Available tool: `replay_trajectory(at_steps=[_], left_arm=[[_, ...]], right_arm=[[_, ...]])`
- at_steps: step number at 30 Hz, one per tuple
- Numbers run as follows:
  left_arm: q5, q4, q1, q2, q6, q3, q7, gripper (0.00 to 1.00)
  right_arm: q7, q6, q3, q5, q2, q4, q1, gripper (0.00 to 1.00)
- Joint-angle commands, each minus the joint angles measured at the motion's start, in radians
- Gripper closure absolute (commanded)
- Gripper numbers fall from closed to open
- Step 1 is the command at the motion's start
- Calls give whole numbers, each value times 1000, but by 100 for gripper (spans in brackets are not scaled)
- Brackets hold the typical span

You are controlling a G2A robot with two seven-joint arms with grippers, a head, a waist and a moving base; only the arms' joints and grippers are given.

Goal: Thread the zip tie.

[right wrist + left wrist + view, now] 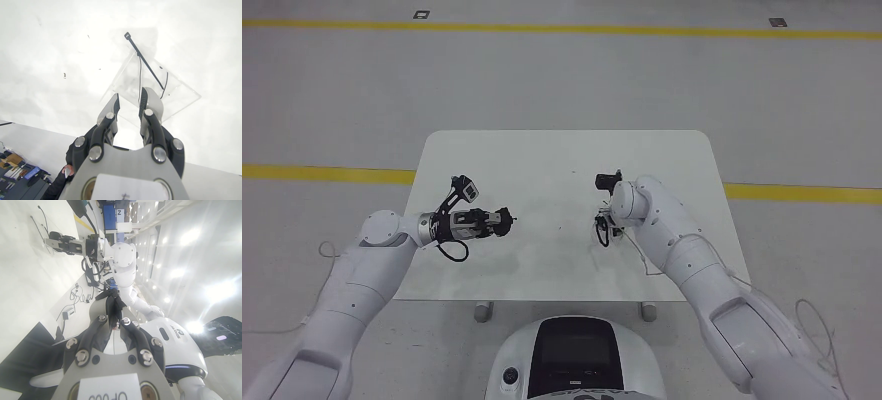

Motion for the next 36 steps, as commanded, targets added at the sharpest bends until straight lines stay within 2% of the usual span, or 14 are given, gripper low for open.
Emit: replay_trajectory(at_steps=[1, 7, 14, 29, 36], left_arm=[[0, 0, 0, 0, 0, 0, 0, 100], [0, 0, 0, 0, 0, 0, 0, 100], [0, 0, 0, 0, 0, 0, 0, 100], [0, 0, 0, 0, 0, 0, 0, 100], [0, 0, 0, 0, 0, 0, 0, 100]], right_arm=[[-6, 3, -4, 2, -3, 11, 6, 76], [-44, 11, -14, 7, -12, 39, 18, 78], [-89, 11, -16, -10, -31, 108, 37, 83], [-107, 11, -22, -19, -71, 212, 73, 80], [-120, 11, -24, -21, -87, 255, 91, 88]])
